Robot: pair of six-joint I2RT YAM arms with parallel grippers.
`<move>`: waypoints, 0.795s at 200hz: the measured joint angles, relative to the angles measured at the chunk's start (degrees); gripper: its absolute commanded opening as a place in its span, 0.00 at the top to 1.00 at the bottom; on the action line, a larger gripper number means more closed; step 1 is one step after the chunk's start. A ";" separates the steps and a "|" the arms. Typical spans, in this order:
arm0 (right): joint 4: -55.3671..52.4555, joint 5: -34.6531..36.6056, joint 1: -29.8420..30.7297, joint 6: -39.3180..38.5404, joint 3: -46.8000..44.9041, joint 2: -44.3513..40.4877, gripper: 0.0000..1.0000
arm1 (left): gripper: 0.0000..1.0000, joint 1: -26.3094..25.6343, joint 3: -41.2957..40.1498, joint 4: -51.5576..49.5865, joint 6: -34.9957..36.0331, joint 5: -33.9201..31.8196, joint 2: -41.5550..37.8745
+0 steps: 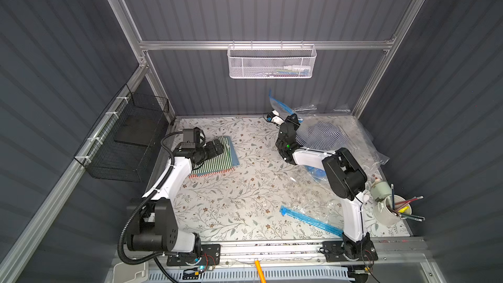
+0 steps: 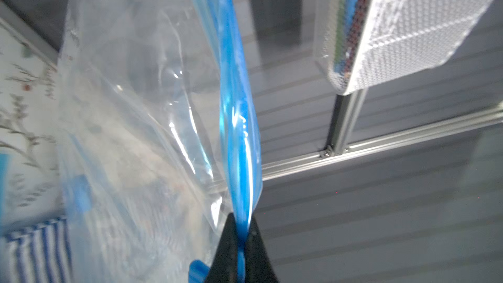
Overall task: Take the tank top out of the vacuum bag
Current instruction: Move the vacuum bag to the center of the board.
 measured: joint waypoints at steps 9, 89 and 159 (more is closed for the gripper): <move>2.16 0.46 -0.61 -1.29 -2.36 -1.49 1.00 | 0.00 -0.02 -0.11 0.37 -0.09 0.04 0.00; 7.10 5.31 -6.23 2.25 -19.82 -11.76 1.00 | 0.00 -1.29 -0.94 2.40 -0.70 0.85 1.42; 2.58 10.58 -9.60 11.56 -29.40 -17.84 1.00 | 0.00 -2.56 -0.61 2.91 -0.94 1.27 4.07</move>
